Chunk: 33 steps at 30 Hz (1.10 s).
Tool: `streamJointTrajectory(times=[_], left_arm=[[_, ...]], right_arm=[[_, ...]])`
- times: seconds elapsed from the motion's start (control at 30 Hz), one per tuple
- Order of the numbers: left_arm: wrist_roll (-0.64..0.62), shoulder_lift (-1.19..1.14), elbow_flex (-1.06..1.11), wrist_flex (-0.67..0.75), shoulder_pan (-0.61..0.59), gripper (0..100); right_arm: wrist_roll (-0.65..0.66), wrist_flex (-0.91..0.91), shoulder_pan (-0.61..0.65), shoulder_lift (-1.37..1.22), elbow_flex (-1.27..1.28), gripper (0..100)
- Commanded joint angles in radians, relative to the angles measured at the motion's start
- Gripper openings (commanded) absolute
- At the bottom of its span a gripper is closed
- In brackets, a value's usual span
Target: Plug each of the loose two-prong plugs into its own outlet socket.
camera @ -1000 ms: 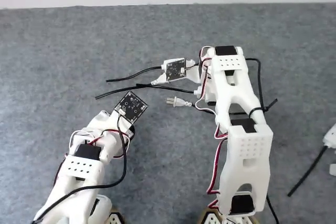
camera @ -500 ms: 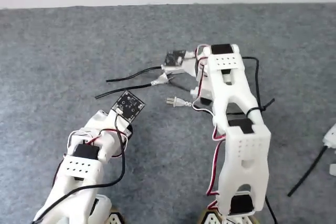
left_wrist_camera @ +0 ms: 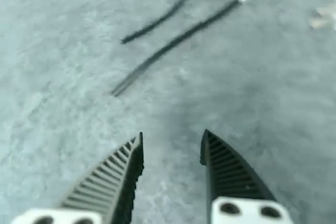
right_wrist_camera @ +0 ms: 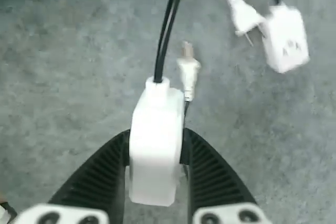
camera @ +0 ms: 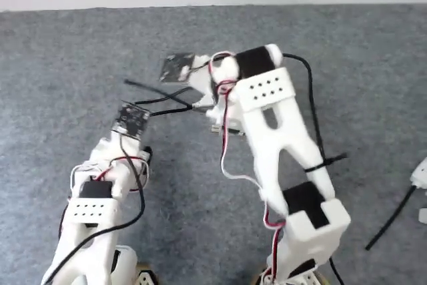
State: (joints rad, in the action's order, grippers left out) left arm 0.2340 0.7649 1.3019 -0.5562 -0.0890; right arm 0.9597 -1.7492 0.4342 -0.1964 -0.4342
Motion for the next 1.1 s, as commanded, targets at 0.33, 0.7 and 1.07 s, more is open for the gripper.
streamJointTrajectory(times=[0.33, 0.7, 1.07], left_arm=[[-0.219, 0.02, -0.147, -0.075, -0.146, 17], [-0.256, -0.061, -0.236, -0.187, -0.176, 17], [-0.299, -0.651, -0.664, -0.35, -0.252, 17]], right_arm=[[-0.018, 0.433, 0.07, 0.435, 0.684, 0.9], [-0.278, 0.883, 0.056, 0.65, 1.106, 0.8], [-0.089, 1.319, 0.038, 0.648, 1.456, 0.8]])
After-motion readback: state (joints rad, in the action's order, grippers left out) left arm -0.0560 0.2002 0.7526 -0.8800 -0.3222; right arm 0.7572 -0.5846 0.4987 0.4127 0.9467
